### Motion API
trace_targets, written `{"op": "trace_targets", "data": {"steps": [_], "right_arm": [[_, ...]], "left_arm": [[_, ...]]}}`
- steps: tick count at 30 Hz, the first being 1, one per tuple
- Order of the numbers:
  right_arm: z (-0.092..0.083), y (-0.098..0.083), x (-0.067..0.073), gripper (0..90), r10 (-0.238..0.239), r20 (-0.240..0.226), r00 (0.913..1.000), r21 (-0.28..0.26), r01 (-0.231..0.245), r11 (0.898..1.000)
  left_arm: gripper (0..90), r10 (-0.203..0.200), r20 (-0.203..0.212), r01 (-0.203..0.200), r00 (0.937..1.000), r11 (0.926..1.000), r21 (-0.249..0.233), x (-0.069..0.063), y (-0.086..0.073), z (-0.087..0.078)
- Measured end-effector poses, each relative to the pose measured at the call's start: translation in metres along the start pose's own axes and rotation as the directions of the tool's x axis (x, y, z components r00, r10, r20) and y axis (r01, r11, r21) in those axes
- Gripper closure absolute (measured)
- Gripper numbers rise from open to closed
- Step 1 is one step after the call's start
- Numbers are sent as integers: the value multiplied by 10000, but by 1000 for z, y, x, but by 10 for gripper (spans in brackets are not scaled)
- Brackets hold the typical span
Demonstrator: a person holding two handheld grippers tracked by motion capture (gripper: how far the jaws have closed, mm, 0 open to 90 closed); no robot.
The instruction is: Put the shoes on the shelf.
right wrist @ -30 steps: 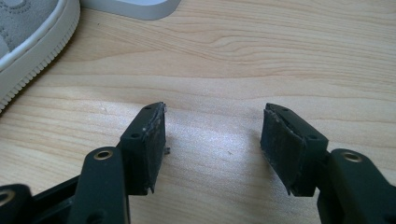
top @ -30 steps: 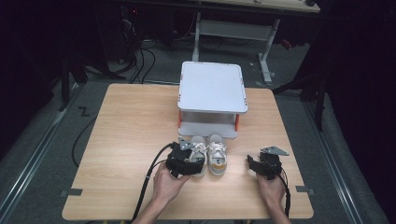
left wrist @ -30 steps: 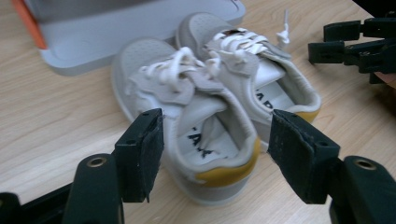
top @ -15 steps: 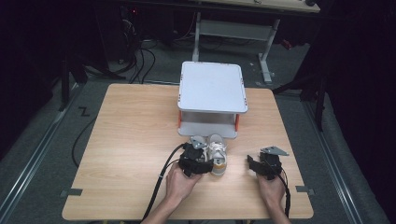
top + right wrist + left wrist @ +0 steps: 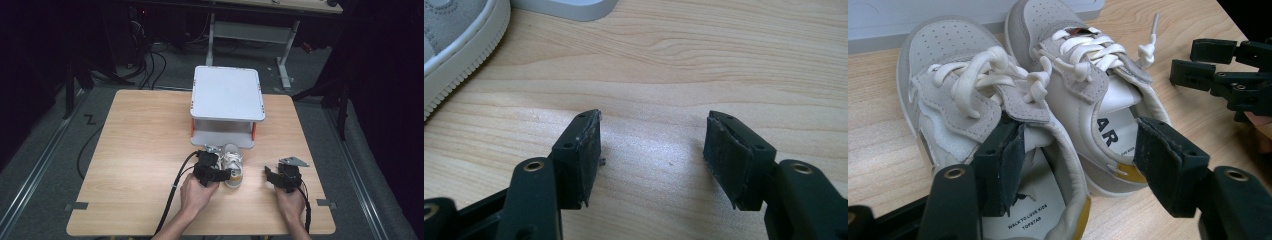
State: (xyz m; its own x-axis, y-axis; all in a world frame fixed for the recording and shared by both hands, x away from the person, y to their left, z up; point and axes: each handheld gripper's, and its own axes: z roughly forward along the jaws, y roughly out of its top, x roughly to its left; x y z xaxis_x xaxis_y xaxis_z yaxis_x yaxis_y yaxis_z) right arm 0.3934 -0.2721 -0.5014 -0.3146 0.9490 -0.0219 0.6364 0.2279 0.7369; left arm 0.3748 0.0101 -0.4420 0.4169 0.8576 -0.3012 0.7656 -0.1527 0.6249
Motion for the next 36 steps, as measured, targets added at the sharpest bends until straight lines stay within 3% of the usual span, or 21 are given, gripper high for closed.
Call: {"op": "trace_targets", "data": {"steps": [4,8,14,20,28,29,32,36], "right_arm": [[0,0,0,398,0,0,10000,0,0,10000],[0,0,0,398,-19,-12,10000,4,19,10000],[0,0,1,395,-41,-47,10000,22,42,10000],[0,0,1,390,-46,-50,10000,17,46,10000],[0,0,1,385,-60,-65,10000,27,61,10000],[0,0,1,382,-64,-66,10000,20,65,10000],[0,0,1,381,-41,-65,10000,30,41,10000],[0,0,1,379,-43,-77,10000,31,43,10000]], "left_arm": [[404,-47,-147,47,9999,10000,48,0,1,3],[438,602,-738,-604,9955,9982,-3,-5,0,9],[499,1201,-1260,-1213,9847,9926,-19,-13,1,21],[564,1188,-1026,-1197,9876,9928,-31,-12,0,24],[693,1182,-1393,-1203,9832,9927,-68,-16,-2,22],[741,1068,-1315,-1083,9855,9941,-38,-15,-4,19],[769,1014,-1283,-1027,9865,9947,-35,-14,-5,17],[807,1231,-1364,-1247,9830,9922,-28,-13,-6,14]]}}
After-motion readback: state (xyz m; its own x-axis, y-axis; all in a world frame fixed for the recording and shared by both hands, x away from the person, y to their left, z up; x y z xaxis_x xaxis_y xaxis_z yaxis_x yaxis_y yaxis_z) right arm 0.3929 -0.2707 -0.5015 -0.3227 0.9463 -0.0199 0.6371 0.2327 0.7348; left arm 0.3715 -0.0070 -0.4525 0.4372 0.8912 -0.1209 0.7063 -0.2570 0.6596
